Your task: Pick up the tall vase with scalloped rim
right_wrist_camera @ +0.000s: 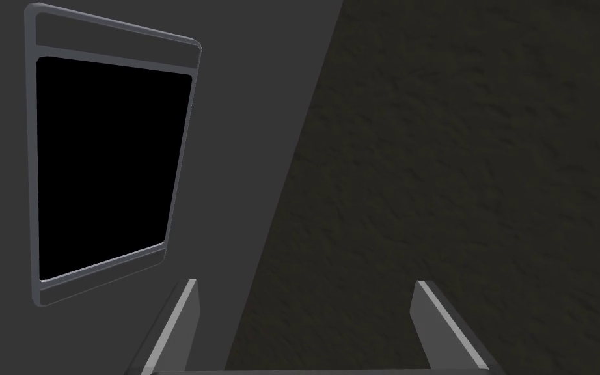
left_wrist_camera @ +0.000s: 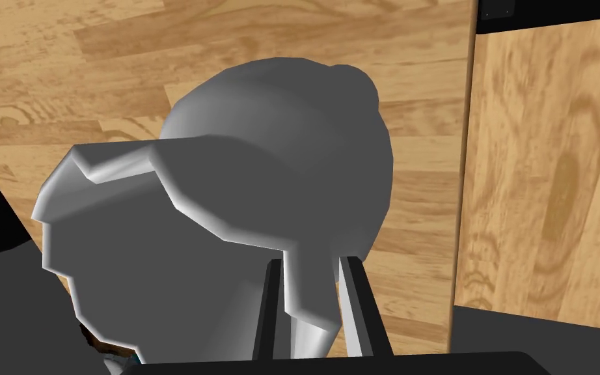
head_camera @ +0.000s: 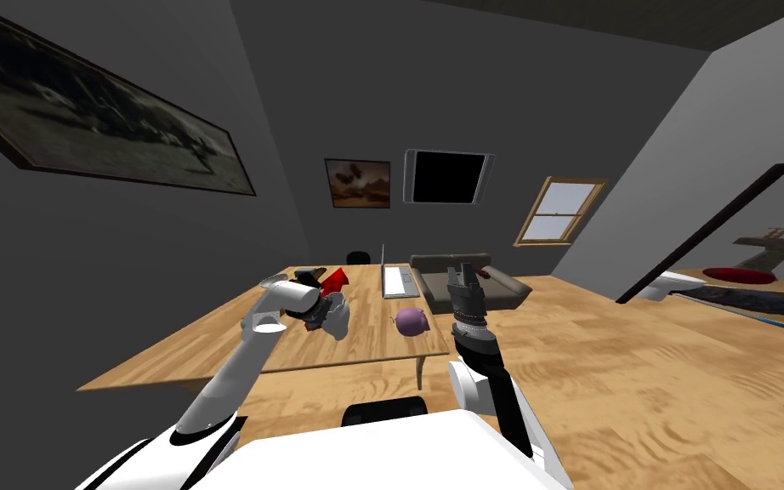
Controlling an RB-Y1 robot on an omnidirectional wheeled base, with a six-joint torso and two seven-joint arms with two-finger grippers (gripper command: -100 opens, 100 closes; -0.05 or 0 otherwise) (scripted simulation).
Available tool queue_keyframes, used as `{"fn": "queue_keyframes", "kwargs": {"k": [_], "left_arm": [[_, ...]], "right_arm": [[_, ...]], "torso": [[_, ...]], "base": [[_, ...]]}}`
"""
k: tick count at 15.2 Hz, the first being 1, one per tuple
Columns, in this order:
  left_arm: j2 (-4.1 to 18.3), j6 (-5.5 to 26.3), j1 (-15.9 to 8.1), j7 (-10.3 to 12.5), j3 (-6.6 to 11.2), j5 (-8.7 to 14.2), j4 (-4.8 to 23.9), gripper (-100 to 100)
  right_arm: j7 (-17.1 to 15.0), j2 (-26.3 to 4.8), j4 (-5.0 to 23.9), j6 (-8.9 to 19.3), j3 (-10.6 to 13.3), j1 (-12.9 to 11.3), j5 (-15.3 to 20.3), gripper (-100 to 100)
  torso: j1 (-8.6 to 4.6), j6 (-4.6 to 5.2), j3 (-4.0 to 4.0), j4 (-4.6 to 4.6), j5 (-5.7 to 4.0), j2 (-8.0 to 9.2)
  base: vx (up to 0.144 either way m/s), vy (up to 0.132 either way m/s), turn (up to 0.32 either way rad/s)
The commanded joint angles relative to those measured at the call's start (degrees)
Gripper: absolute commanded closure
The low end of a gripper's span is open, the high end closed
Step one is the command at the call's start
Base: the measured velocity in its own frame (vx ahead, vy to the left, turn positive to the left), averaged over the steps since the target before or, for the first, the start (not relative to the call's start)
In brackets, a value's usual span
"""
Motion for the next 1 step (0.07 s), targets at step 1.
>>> {"fn": "queue_keyframes", "kwargs": {"k": [1], "left_arm": [[0.0,0.0,0.0,0.0,0.0,0.0,0.0,100]], "right_arm": [[0.0,0.0,0.0,0.0,0.0,0.0,0.0,0]], "torso": [[0.0,0.0,0.0,0.0,0.0,0.0]], "base": [[0.006,-0.002,0.007]]}}
